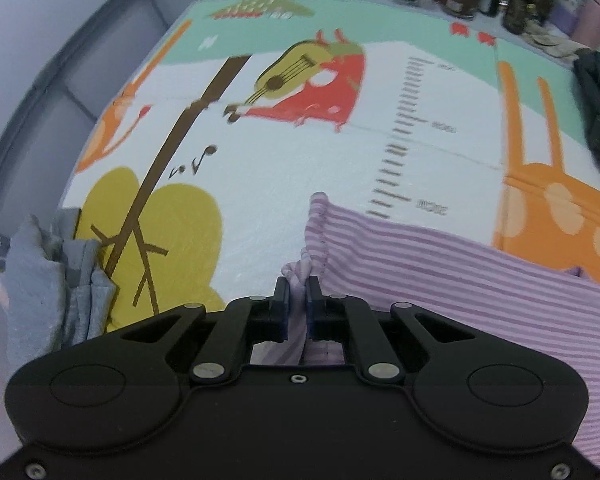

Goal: Fold clothes
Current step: 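Close the right gripper on the shirt edge beside the left gripper, then lift the shirt edge with both grippers and fold it over the shirt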

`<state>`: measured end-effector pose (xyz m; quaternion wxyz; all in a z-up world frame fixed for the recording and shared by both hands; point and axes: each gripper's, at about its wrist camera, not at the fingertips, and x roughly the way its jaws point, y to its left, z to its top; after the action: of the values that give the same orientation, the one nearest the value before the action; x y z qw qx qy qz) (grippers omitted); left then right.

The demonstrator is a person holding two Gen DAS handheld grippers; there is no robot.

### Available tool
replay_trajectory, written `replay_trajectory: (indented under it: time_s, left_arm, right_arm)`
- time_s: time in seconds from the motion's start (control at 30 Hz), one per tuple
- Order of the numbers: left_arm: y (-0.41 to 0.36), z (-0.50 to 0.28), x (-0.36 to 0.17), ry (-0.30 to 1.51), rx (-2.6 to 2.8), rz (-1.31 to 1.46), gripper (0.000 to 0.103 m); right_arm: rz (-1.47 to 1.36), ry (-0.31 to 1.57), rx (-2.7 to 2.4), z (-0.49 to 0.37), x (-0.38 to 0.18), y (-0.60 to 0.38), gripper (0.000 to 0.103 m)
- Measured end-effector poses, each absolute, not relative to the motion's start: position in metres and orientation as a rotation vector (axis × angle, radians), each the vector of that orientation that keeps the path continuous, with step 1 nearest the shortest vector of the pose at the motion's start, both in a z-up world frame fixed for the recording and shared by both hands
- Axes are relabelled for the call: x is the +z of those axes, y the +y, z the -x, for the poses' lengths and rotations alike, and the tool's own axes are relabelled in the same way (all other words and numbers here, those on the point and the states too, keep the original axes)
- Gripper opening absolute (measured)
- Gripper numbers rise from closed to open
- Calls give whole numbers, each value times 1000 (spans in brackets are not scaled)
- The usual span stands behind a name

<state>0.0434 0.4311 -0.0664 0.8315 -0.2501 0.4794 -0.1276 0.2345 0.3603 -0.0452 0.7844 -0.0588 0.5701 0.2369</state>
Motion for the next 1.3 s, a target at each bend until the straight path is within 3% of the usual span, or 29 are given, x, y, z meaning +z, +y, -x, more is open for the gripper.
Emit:
replay_trajectory:
  time_s: [0.27, 0.33, 0.77, 0.97, 1.3]
  left_arm:
    - [374, -33, -40, 997, -317, 461, 9]
    - [358, -32, -35, 994, -336, 460, 3]
    - [225, -36, -31, 1047, -458, 374, 3]
    - [194, -32, -53, 1103, -428, 342, 3]
    - [212, 7, -70, 1015, -282, 320, 8]
  right_arm:
    - [-9, 1197, 494, -244, -30, 278, 7]
    - [-56, 1189, 494, -247, -29, 255, 7]
    - [-273, 1091, 428, -238, -5, 64, 7]
    - [-399, 1105, 374, -238, -41, -20, 7]
    - [-554, 1138, 434, -247, -109, -29, 7]
